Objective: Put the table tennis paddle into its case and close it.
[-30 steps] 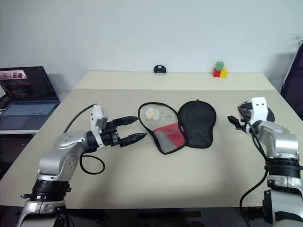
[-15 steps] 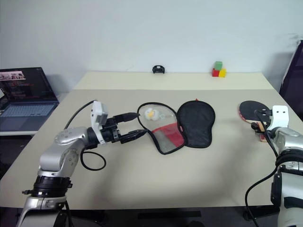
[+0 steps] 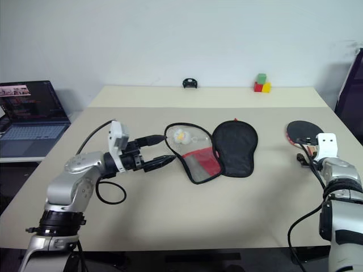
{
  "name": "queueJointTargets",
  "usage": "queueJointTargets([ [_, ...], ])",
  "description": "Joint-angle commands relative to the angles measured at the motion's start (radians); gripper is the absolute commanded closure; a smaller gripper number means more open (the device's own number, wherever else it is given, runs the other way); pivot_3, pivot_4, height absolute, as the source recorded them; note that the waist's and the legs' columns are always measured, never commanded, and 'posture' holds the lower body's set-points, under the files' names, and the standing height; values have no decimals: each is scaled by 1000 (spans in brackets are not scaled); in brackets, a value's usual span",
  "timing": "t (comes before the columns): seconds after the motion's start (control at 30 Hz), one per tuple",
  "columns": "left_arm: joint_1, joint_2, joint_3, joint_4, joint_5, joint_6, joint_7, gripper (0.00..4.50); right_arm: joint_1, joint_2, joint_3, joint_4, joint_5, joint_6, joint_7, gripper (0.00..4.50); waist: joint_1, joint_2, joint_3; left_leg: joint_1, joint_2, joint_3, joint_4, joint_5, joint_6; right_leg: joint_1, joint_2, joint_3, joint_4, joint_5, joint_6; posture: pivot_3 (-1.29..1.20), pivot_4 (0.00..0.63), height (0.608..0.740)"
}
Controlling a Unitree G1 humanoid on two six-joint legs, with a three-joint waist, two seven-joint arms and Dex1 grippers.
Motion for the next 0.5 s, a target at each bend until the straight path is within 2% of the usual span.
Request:
queueJointTargets([
  [0.03, -28, 15, 16, -4, -6, -6, 0, 0, -17, 6, -20, 11, 9, -19, -23, 188, 0, 0, 0, 0, 0, 0, 0, 0, 0, 0, 0, 0, 0, 0, 0, 0, 150, 740],
  [0.1, -29, 17, 16, -1, -5, -8, -1, 0, -17, 7, -22, 15, 10, -17, -30, 604, -1, 0, 0, 1, 0, 0, 0, 0, 0, 0, 0, 0, 0, 0, 0, 0, 150, 740],
  [0.27, -21, 27, 22, -2, -6, -9, -3, 0, -7, 19, -8, -1, 6, 19, -11, 2304, 0, 0, 0, 1, 0, 0, 0, 0, 0, 1, 0, 0, 0, 0, 0, 0, 150, 740],
  [0.37, -11, 31, 24, -11, -9, -7, -3, 0, 6, 22, 3, -32, 1, 43, -5, 3163, 1, 0, 0, 1, 0, 0, 1, 0, 0, 1, 0, 0, 0, 0, 0, 0, 150, 740],
  [0.5, -2, 38, 23, -20, -15, -4, -9, 0, 54, 33, 10, -148, 7, 117, -13, 3250, 1, 0, 0, 1, 0, -1, 1, 0, 0, 1, 0, 0, 0, 0, 1, 0, 150, 740],
])
